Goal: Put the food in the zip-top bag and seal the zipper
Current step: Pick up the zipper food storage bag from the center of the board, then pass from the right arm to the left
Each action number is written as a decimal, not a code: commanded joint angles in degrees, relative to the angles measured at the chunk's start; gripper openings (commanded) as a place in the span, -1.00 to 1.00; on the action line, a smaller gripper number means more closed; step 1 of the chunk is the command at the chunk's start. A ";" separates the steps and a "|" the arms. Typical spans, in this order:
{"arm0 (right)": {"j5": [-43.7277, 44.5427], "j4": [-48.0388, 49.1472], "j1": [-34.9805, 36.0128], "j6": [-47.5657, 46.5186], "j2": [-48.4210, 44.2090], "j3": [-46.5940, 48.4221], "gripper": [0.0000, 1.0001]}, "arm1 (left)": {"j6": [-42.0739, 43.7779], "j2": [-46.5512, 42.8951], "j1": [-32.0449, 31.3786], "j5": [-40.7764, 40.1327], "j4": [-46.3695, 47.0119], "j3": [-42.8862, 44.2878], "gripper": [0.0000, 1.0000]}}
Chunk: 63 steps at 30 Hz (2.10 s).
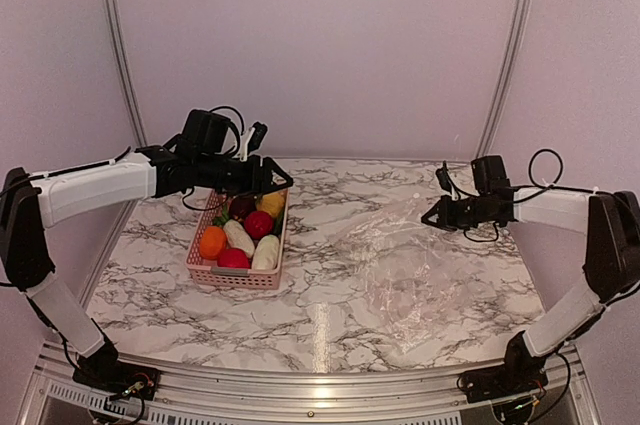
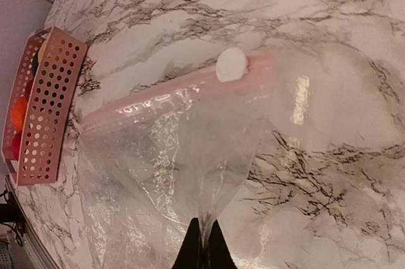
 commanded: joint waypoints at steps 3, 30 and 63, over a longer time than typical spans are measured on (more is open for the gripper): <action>-11.12 2.20 10.10 -9.67 -6.06 10.69 -0.96 | 4.31 -3.08 -0.11 -1.88 -2.29 2.22 0.20; -28.88 -14.54 20.21 -21.13 4.40 32.35 -0.94 | 21.05 -1.73 -7.50 0.94 -5.36 2.10 0.10; -33.26 -15.69 23.50 -18.41 7.04 35.90 -0.95 | 23.46 -5.53 -5.76 1.93 -6.08 1.32 0.02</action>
